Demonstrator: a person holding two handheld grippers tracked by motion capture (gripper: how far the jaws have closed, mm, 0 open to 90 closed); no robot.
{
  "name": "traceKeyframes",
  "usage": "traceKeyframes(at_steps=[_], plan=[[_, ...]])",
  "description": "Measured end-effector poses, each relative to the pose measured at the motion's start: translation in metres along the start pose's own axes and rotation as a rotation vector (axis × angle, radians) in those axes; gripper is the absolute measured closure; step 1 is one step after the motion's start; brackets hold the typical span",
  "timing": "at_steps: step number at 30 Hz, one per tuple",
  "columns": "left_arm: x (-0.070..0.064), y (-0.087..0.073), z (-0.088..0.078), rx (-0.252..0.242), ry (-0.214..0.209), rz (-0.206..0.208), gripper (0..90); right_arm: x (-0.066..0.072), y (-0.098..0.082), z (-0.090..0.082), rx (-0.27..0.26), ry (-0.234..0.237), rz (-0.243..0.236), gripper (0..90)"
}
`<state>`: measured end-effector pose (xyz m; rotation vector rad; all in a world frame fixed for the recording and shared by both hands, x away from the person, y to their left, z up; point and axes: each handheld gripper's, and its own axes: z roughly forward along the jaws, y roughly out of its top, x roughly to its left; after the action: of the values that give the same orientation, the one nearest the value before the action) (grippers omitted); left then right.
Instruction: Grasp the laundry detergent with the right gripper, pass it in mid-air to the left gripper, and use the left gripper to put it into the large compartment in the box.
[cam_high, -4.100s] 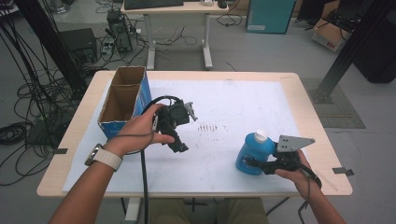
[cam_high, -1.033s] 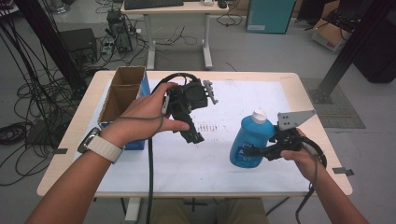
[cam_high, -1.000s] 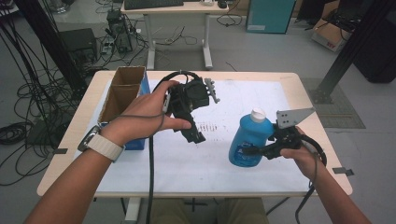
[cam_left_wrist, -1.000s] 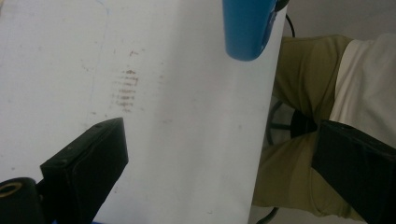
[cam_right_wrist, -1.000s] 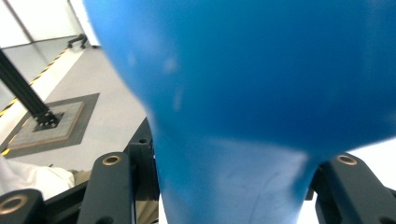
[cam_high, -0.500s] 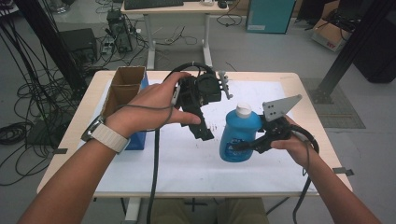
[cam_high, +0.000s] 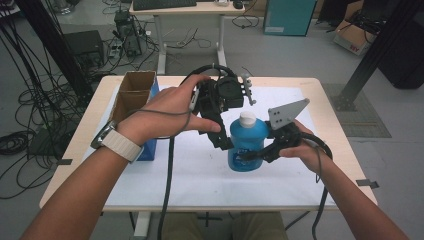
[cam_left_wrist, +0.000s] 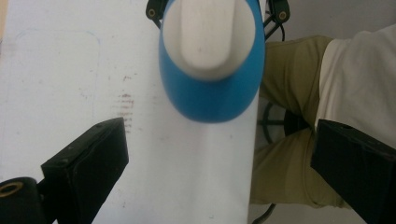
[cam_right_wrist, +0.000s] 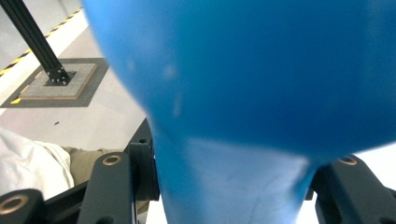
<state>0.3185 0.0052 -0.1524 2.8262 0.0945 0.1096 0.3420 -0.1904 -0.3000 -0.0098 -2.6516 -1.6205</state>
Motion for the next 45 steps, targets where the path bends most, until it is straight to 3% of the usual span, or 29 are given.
traceKeyframes(at_steps=[6, 7, 13, 17, 19, 27, 32, 33, 45], plan=[[0.000, 0.001, 0.000, -0.003, 0.005, -0.001, 4.5, 0.000, 0.004, 0.007, 0.019, 0.004, -0.014, 43.7], [-0.001, 0.002, 0.002, -0.015, 0.003, -0.017, 4.4, 0.000, 0.005, 0.010, 0.019, 0.009, -0.016, 43.6], [0.001, 0.002, 0.003, -0.004, -0.003, -0.003, 4.5, 0.000, 0.008, 0.018, 0.035, 0.019, -0.026, 43.6], [0.000, 0.001, 0.006, -0.016, 0.000, -0.022, 4.6, 0.001, 0.008, 0.025, 0.047, 0.034, -0.030, 43.6], [0.001, 0.001, 0.005, -0.006, 0.000, -0.008, 4.4, 0.001, 0.008, 0.026, 0.050, 0.036, -0.029, 43.6], [0.002, -0.001, 0.009, -0.025, -0.012, -0.035, 4.6, 0.001, 0.009, 0.029, 0.050, 0.040, -0.037, 43.6], [0.002, 0.001, 0.010, -0.008, -0.007, -0.012, 6.8, 0.001, 0.010, 0.031, 0.051, 0.032, -0.044, 43.7], [0.001, 0.000, 0.011, -0.018, -0.005, -0.026, 6.6, 0.001, 0.010, 0.032, 0.052, 0.035, -0.045, 43.7], [0.001, -0.002, 0.013, -0.011, -0.013, -0.022, 6.5, 0.001, 0.010, 0.032, 0.054, 0.035, -0.032, 43.6]])
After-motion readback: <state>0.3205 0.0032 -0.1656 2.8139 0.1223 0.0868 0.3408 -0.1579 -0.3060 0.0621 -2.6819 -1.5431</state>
